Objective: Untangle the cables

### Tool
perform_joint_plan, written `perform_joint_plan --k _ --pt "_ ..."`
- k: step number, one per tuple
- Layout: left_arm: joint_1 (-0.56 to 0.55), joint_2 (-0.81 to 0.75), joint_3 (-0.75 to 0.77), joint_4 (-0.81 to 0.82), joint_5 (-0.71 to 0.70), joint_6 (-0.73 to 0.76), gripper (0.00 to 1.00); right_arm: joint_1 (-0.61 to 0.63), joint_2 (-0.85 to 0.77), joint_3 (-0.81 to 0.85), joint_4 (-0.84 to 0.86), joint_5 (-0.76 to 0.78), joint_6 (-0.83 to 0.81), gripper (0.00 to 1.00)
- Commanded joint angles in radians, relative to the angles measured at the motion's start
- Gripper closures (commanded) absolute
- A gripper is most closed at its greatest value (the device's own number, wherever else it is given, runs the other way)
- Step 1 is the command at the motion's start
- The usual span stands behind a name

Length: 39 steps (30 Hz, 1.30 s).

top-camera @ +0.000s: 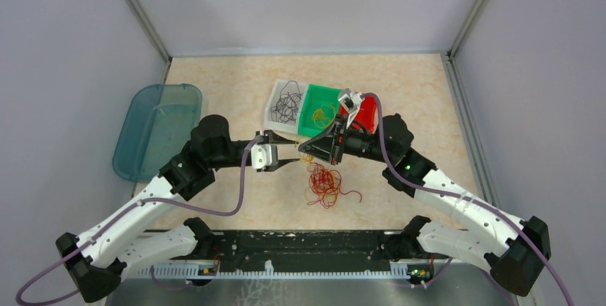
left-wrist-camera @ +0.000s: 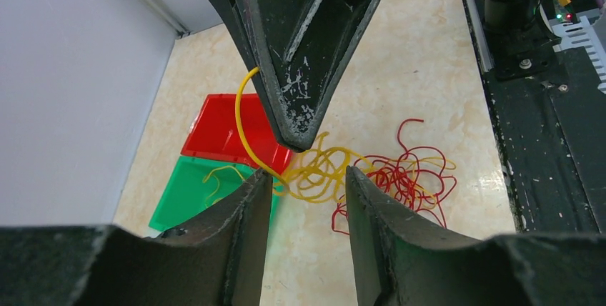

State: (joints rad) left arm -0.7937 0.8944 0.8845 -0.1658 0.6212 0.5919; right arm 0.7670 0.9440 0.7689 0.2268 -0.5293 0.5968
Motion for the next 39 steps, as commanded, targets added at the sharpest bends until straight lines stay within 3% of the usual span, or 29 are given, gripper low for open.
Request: perform_joint_plan --k 1,6,13,14,16,19,22,30,39 --pt "0.001 0.003 -0.004 0.022 0.002 -0.022 0.52 -0.005 0.004 0.044 0.077 -0.049 0.011 1.0" --pt "0.001 0.008 -0.003 0.03 0.01 -0.038 0.53 0.001 0.011 0.038 0.089 -0.058 0.016 1.0" --pt "0.001 0.01 0.01 0.024 0.006 -0.102 1.0 0.006 0.01 0.027 0.101 -0.066 0.014 1.0" --pt "0.001 0.016 0.02 0.02 0.005 -0.125 1.0 0.007 0.006 0.023 0.101 -0.059 0.009 0.97" --pt "0.001 0.025 0.041 0.013 -0.001 -0.194 1.0 0.006 -0.013 0.01 0.102 -0.03 -0.006 0.75" --pt "0.002 0.027 0.063 0.019 -0.005 -0.289 1.0 0.006 -0.074 -0.036 0.111 0.073 -0.031 0.53" --pt "0.002 0.027 0.08 0.034 -0.003 -0.372 1.0 0.006 -0.143 -0.114 0.165 0.155 -0.039 0.41" --pt "0.002 0.035 0.118 0.044 0.112 -0.45 1.0 0.007 -0.143 -0.179 0.218 0.128 -0.036 0.37" --pt "0.002 0.041 0.141 0.058 0.137 -0.466 1.0 0.008 -0.033 -0.172 0.414 -0.012 0.093 0.39"
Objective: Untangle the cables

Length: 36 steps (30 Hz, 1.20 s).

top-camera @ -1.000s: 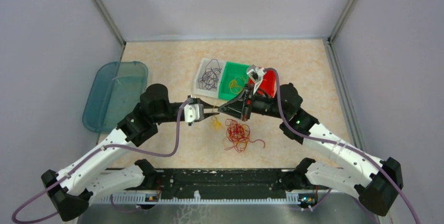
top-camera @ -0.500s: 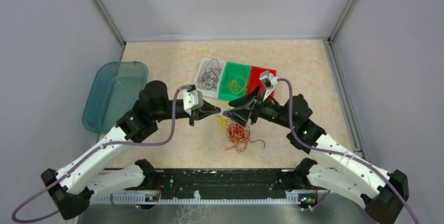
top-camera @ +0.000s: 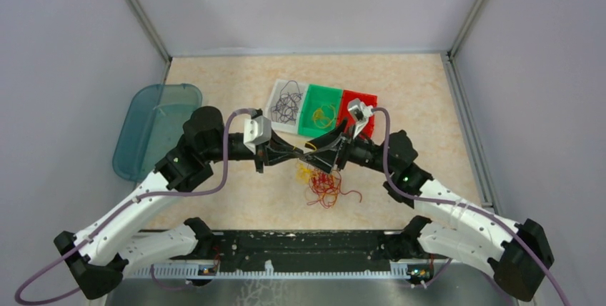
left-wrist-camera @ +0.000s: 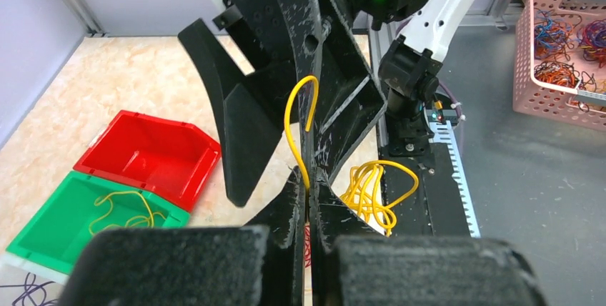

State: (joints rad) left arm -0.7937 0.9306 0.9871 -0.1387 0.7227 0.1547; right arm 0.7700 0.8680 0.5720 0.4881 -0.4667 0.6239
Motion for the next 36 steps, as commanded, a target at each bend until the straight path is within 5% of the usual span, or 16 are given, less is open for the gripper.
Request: perform_joint_plan --k 1,9,21,36 --pt "0.003 0.006 0.04 0.036 0.038 -0.031 1.0 0.008 0.057 0.023 0.168 -0.078 0.076 0.39" --pt "0.003 0.026 0.056 0.072 0.05 -0.062 1.0 0.069 0.144 0.033 0.276 -0.038 0.101 0.41" --pt "0.003 0.06 0.191 0.086 0.047 -0.062 1.0 0.129 0.271 -0.036 0.409 0.061 0.181 0.6" --pt "0.002 0.12 0.415 0.025 0.065 -0.007 1.0 0.129 0.2 -0.168 0.336 0.148 0.145 0.57"
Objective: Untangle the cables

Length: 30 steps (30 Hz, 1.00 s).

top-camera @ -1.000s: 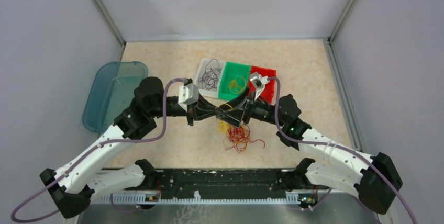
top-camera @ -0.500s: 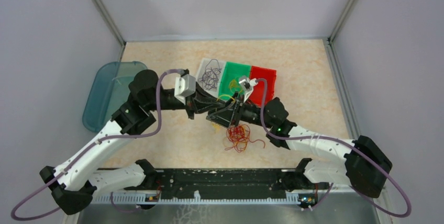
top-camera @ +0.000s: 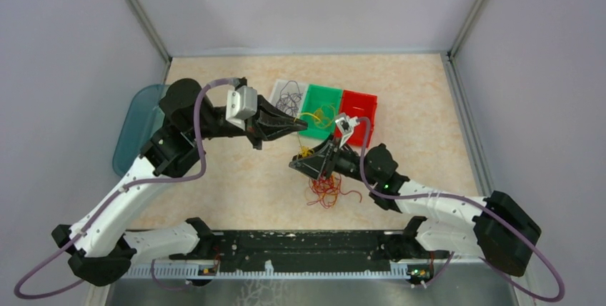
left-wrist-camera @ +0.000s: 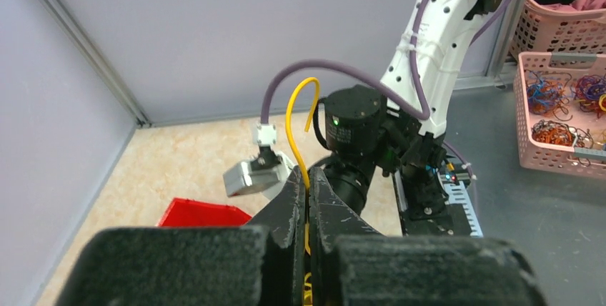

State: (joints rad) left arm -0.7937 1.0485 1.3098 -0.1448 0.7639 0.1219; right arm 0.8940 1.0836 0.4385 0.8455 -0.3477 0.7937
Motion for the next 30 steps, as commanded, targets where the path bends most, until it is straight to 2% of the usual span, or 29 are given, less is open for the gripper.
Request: perform_joint_plan --k 1,6,9,14,17,21,26,30 --pt "0.002 0.006 0.109 0.027 0.024 0.03 1.0 0.005 -0.019 -0.043 -0.022 0.032 -0.025 0.56" --pt "0.002 0.024 0.164 0.006 0.023 0.051 1.0 0.006 -0.05 -0.086 -0.041 0.052 -0.031 0.55" --pt "0.002 0.021 0.166 -0.006 0.028 0.064 1.0 0.004 -0.1 -0.081 -0.082 0.062 -0.037 0.51" --pt "0.003 0.013 0.141 -0.022 0.029 0.086 1.0 0.003 -0.273 -0.038 -0.243 0.105 -0.089 0.39" --pt "0.003 0.007 0.129 -0.025 0.03 0.096 1.0 0.003 -0.376 -0.021 -0.303 0.125 -0.103 0.36" --pt "0.002 0.007 0.123 -0.023 0.035 0.095 1.0 0.004 -0.439 0.007 -0.347 0.118 -0.106 0.35" --pt "0.002 0.007 0.121 -0.019 0.04 0.089 1.0 0.004 -0.415 0.055 -0.369 0.117 -0.126 0.36" --pt "0.002 0.01 0.123 -0.016 0.04 0.088 1.0 0.004 -0.41 0.076 -0.382 0.172 -0.135 0.38"
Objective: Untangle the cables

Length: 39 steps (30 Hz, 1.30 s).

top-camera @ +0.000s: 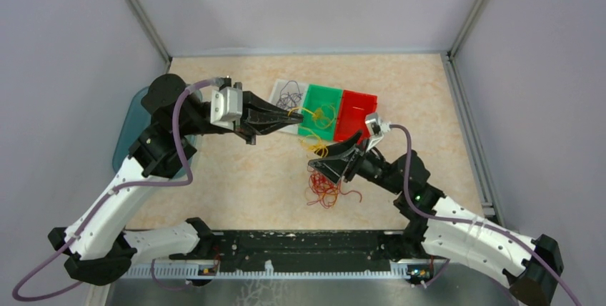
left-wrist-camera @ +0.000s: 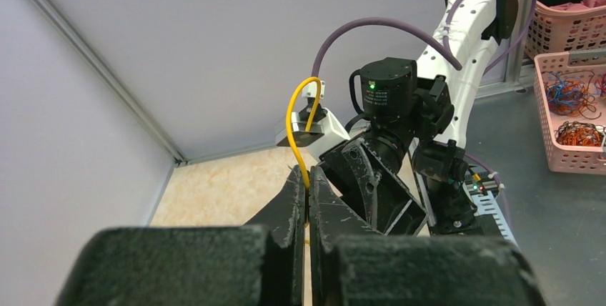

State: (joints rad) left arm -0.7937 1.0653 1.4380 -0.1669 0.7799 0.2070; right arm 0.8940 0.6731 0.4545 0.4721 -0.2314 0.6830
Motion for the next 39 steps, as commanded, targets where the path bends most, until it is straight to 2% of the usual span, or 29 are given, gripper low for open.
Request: perform_joint_plan --k 1,17,26,32,39 --pt "0.002 -0.008 -0.007 0.007 0.025 0.002 1.0 0.003 -0.005 0.057 -0.003 0.076 -0.023 0.39" --pt "0.002 -0.024 -0.051 0.025 0.031 -0.018 1.0 0.003 -0.032 0.05 0.044 0.202 -0.002 0.42" --pt "0.002 -0.022 -0.069 0.06 0.037 -0.083 1.0 0.005 0.038 0.114 -0.081 0.385 -0.02 0.44" --pt "0.002 -0.019 -0.076 0.074 0.045 -0.115 1.0 0.011 0.069 0.13 -0.055 0.479 -0.02 0.45" --pt "0.002 -0.009 -0.05 0.081 0.042 -0.108 1.0 0.03 0.174 0.173 -0.066 0.431 -0.016 0.47"
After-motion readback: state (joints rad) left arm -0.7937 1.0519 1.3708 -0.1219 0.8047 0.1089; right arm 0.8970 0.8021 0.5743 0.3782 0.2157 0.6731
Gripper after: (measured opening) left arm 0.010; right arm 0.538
